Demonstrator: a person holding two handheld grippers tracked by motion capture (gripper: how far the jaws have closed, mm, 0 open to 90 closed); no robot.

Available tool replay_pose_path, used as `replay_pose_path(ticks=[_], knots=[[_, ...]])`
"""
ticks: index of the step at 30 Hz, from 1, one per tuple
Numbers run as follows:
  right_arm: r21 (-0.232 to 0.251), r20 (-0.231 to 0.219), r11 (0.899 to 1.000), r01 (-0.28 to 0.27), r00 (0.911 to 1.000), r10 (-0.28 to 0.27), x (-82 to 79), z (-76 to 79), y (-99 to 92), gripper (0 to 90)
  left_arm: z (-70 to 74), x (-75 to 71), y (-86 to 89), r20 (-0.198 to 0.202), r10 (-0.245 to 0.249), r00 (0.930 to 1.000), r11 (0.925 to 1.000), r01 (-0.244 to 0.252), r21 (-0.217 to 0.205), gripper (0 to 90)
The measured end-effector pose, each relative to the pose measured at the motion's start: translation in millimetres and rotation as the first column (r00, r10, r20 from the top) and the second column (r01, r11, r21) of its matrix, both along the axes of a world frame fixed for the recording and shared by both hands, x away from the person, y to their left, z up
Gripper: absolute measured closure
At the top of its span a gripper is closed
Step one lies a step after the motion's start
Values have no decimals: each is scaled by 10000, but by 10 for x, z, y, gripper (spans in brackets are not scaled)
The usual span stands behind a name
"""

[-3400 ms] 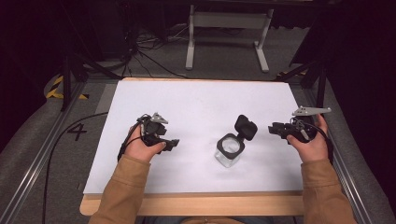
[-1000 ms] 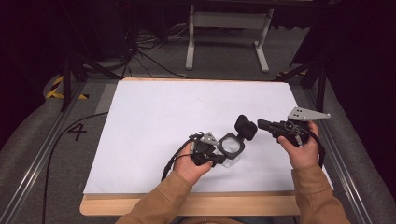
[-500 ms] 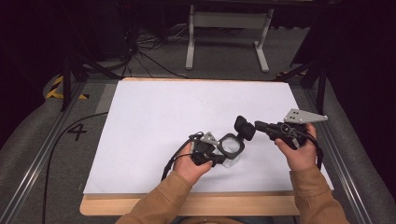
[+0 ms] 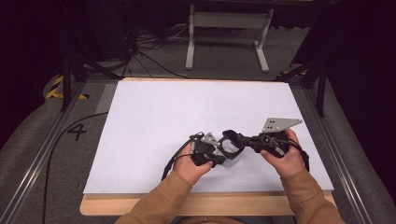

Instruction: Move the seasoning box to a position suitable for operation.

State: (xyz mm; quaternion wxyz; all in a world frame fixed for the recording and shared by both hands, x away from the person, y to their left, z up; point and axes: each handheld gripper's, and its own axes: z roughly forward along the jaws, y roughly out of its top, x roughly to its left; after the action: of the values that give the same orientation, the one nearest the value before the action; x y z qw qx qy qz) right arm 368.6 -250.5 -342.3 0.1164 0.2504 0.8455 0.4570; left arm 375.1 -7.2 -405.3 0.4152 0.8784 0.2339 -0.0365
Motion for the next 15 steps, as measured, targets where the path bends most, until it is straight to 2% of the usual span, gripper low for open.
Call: replay_pose_path(ticks=[3,4,5,7,9,13,15], knots=[[-217,-153,9997,-137,9998,134,3,-40,37,896,0,0,0,-6,-12,10000,10000,12,4,899],[-366,-234,9991,-204,9995,195,6,-64,56,895,-17,-5,-9,67,87,9999,9998,-86,-195,899],[-643,-366,9976,-266,9990,242,8,-105,89,895,-17,-3,-7,93,89,9999,9998,-88,-182,896],[-720,-411,9970,-284,9988,255,10,-119,100,895,-17,0,-5,75,80,9999,9998,-79,-173,896],[-1129,-611,9929,-362,9977,294,21,-174,137,894,-14,3,-3,78,66,9999,9998,-65,-194,895],[-1103,-577,9933,-348,9979,285,17,-178,140,887,-3,-1,4,27,77,10000,9998,-76,-187,893],[-984,-410,9947,-308,9988,269,2,-164,137,887,13,3,22,57,76,10000,9997,-74,-250,892]])
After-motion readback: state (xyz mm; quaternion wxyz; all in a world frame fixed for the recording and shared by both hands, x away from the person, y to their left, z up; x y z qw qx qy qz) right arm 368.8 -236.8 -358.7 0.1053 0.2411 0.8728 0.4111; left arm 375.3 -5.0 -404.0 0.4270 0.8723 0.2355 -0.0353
